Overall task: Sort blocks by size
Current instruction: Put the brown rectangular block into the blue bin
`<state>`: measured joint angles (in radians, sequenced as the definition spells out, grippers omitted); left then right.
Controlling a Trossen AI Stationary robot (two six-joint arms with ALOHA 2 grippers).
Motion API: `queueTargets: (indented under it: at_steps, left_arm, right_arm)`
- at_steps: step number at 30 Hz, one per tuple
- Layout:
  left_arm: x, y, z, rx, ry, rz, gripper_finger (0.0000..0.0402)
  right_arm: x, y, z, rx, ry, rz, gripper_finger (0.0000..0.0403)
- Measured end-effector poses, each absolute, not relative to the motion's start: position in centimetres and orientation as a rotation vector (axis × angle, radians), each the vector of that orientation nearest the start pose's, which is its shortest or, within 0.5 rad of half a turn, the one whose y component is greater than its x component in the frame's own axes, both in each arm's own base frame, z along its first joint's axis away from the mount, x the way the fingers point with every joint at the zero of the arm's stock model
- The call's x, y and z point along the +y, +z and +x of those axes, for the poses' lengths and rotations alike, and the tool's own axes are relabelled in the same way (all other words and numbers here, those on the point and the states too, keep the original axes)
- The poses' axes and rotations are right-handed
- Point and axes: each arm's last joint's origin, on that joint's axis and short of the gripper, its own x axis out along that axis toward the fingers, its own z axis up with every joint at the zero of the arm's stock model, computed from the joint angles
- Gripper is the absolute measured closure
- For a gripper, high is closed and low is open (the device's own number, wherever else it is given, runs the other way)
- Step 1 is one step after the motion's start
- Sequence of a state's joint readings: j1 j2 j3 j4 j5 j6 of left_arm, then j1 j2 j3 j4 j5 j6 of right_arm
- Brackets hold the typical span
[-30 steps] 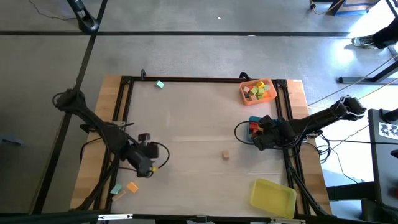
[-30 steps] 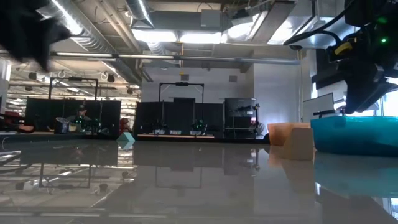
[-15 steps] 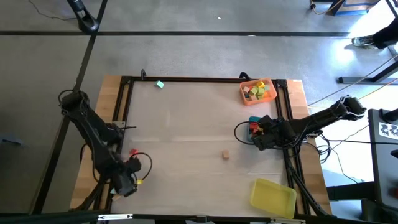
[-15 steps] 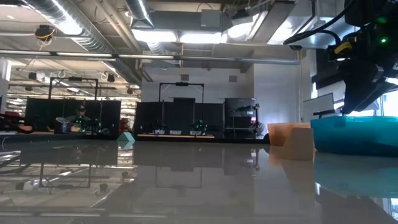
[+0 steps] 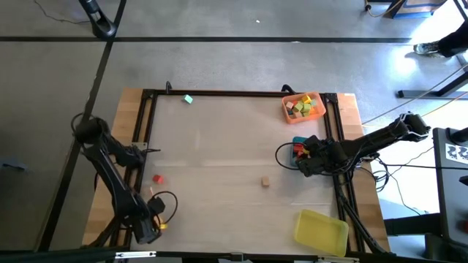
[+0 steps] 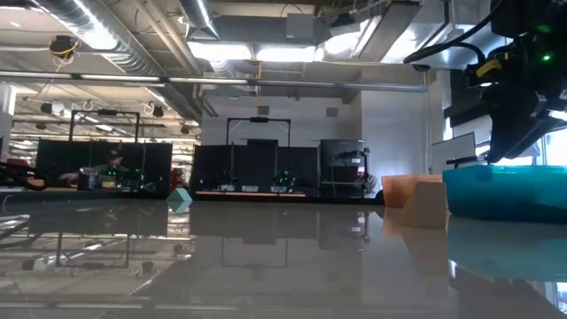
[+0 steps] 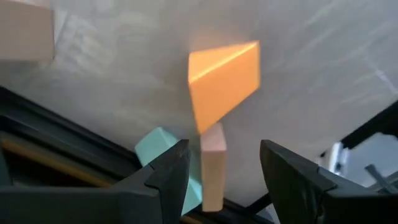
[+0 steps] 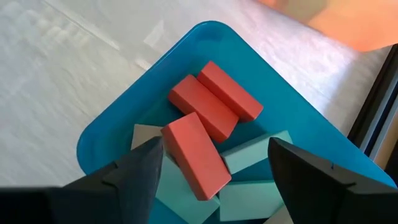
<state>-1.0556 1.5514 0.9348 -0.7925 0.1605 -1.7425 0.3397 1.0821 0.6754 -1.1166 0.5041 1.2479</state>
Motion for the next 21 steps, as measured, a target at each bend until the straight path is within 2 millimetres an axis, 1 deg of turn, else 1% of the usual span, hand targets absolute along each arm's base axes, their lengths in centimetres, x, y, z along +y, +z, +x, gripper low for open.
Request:
queueTargets:
  at_steps: [4, 14, 17, 21]
  left_arm:
    - [-23.8, 17.1, 12.3, 1.674, 0.395, -0.656, 0.0219]
    - [-24.7, 15.7, 12.2, 1.686, 0.371, -0.600, 0.0221]
    - [-24.9, 15.4, 12.3, 1.704, 0.343, -0.595, 0.0235]
    - [-24.9, 15.3, 12.2, 1.717, 0.322, -0.567, 0.0270]
  right_arm:
    - [3.7, 20.2, 14.5, 1.040, -0.909, 0.420, 0.0116]
    - [3.7, 20.2, 14.5, 1.040, -0.908, 0.420, 0.0117]
    - [3.7, 20.2, 14.5, 1.040, -0.909, 0.420, 0.0117]
    - [3.7, 20.2, 14.5, 1.040, -0.909, 0.419, 0.0117]
